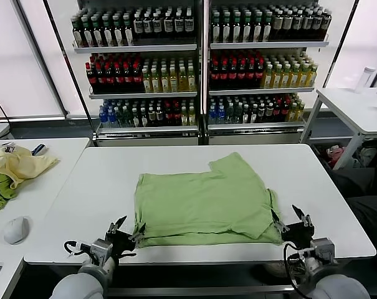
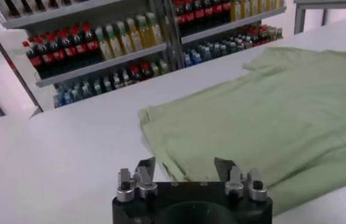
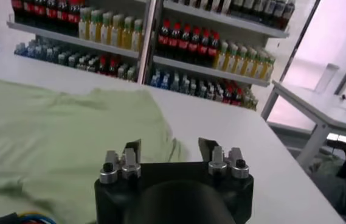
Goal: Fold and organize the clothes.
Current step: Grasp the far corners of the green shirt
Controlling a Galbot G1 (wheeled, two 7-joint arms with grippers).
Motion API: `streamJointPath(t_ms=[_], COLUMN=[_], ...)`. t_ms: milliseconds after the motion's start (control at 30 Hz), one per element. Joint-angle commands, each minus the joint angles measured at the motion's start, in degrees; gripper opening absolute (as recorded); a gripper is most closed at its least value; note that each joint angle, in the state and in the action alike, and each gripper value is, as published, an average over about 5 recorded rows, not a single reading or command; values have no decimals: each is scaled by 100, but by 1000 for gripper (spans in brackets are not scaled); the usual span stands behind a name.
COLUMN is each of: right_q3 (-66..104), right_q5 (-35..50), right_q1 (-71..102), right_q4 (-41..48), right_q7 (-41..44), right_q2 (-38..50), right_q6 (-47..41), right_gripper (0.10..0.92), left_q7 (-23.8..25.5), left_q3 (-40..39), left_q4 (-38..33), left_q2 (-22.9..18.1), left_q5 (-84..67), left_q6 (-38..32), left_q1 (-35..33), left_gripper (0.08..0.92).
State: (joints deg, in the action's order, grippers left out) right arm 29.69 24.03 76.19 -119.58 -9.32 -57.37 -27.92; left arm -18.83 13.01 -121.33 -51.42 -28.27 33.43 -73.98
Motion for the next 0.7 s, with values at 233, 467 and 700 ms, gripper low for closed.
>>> streamJointPath(t_ms=[233, 467, 700], right_q3=[-1810, -2392, -2651], right_q5=[745, 593, 379], right_q1=[-3842, -5028, -5557], right_q4=[3098, 4386, 5542], right_q7=[-73, 63, 220], right_q2=[-175, -680, -1077], right_q6=[-320, -312, -173], right_gripper=[822, 823, 823], left_q7=[-111, -89, -79], left_q3=[-1282, -1653, -1671], left_q4=[2858, 4138, 5185], left_q2=[-794, -1344, -1829], left_q5=[-465, -205, 22], left_q6=[-8, -17, -20], left_q1=[3421, 4231, 4580], left_gripper=[822, 823, 823])
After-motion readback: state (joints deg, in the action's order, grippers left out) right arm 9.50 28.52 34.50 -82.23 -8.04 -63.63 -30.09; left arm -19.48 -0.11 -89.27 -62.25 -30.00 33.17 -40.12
